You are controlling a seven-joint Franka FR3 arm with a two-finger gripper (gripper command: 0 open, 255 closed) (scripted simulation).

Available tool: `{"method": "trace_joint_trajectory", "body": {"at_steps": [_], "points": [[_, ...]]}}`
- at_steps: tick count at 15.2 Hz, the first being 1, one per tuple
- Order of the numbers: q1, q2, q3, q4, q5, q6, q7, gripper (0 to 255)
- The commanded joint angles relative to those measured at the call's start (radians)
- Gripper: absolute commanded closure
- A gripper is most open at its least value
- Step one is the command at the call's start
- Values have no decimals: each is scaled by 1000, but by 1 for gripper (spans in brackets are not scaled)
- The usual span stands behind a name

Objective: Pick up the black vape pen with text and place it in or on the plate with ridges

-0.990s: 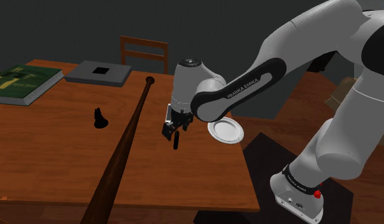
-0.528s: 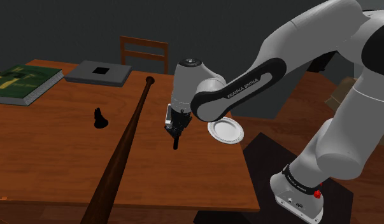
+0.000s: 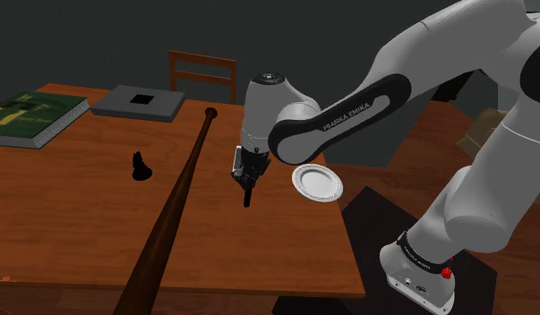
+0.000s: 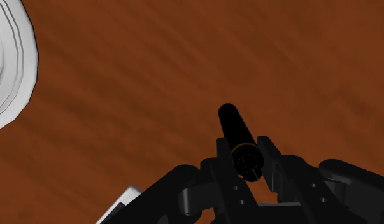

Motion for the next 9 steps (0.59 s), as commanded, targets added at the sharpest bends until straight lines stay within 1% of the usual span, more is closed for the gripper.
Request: {"method": "trace_joint_trajectory", "body": {"at_steps": [1,9], "points": [[-2,-20,2,8,13,-27,-9,255],[-7,-87,5,51,53,-130,-37,255]]}}
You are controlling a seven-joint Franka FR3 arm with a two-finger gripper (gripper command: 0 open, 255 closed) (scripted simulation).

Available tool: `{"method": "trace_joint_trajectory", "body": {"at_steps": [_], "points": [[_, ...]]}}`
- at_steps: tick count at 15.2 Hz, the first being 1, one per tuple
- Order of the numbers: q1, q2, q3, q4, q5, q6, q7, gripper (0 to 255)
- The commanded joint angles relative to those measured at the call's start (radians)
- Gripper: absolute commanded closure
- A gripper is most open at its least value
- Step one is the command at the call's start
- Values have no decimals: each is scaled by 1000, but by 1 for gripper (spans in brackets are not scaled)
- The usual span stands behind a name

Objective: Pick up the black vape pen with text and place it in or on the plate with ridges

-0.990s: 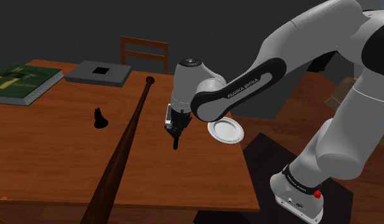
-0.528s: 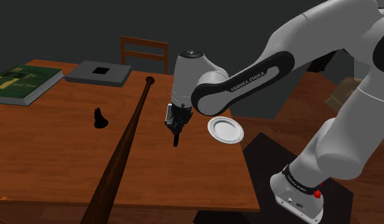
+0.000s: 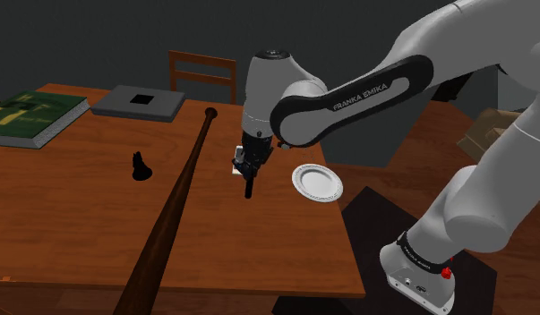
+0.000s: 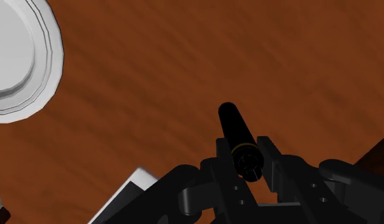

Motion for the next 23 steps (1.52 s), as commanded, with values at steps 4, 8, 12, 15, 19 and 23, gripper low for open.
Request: {"method": "trace_joint_trajectory", "body": {"at_steps": [4,8,12,15,19,23], "points": [[-12,-57,-10,-4,31,-49,-40,255],[-44,-179,-59,-115,90,-53,-157,255],[-68,-289,-122,-209,124,-70,-269,255],[-87,-363,-175,-268,133,-89,-348,255],[-119,-451,-249,-332,125,-119,-449,255],[-159,-523,-327,-376,99,-152,-548,255]]}}
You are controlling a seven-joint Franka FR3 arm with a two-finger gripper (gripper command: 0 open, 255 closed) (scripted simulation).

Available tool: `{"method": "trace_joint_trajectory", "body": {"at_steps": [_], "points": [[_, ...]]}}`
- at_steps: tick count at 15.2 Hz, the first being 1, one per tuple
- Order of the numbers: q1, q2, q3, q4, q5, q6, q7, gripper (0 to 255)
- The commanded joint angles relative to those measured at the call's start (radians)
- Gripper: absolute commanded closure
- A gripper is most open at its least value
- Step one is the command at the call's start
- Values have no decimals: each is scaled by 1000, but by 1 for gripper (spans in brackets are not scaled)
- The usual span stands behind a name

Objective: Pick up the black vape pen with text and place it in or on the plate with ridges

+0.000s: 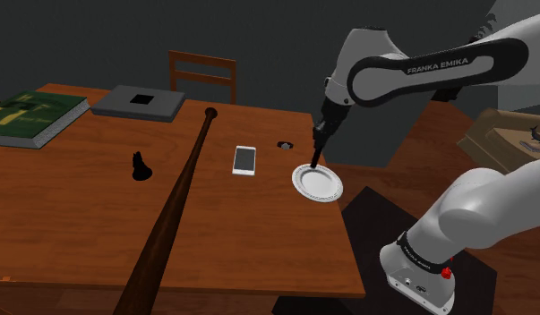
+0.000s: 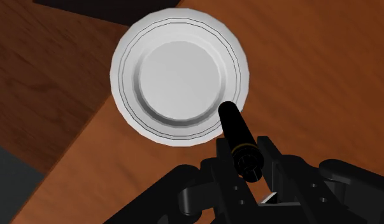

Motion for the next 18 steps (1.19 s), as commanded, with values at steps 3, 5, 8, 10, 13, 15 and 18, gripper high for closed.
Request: {"method": "trace_joint_trajectory", "body": {"at_steps": [3,5,8,10,13,15,18], "points": [[-46,-64,-80,-30,-35,-39,-101,255],[-50,-63,-86,-41,-38,-27,-109,255],[-49,-45,-85,-70,-37,20,-110,255],[-49,-31,-85,-88,-36,51,-111,255],[-48,-8,-84,-113,-34,100,-113,255],[-48,9,-83,-129,-33,133,-114,255],[-47,37,-83,-151,-31,183,-116,255]]}}
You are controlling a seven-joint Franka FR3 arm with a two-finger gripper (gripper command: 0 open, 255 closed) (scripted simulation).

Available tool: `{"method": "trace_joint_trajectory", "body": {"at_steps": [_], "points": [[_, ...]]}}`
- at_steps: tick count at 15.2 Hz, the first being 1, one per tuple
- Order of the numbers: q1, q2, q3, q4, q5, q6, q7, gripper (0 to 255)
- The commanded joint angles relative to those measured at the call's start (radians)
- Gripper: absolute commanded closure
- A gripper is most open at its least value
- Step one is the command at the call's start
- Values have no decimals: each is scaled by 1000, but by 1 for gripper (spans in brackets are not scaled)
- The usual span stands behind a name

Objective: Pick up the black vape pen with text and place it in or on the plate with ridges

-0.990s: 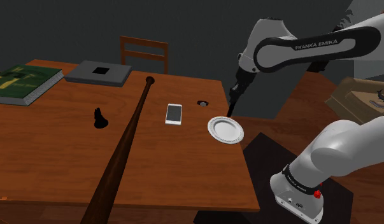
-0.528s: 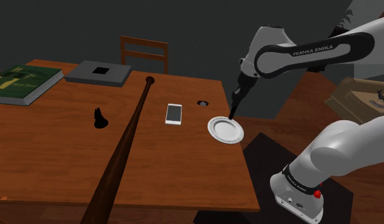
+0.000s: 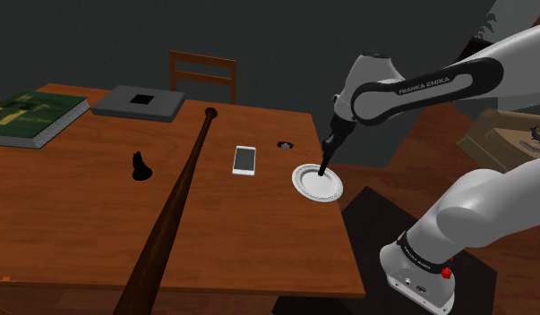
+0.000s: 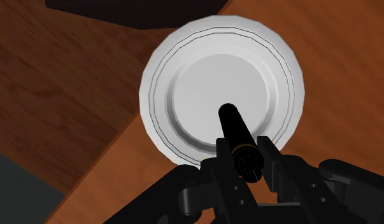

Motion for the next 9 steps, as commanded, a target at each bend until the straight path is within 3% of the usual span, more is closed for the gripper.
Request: {"method": "trace_joint_trajectory", "body": {"at_steps": [1,9], "points": [[1,21,1,-12,2,35,0,255],[3,90,2,-49,6,140,-5,255]]}}
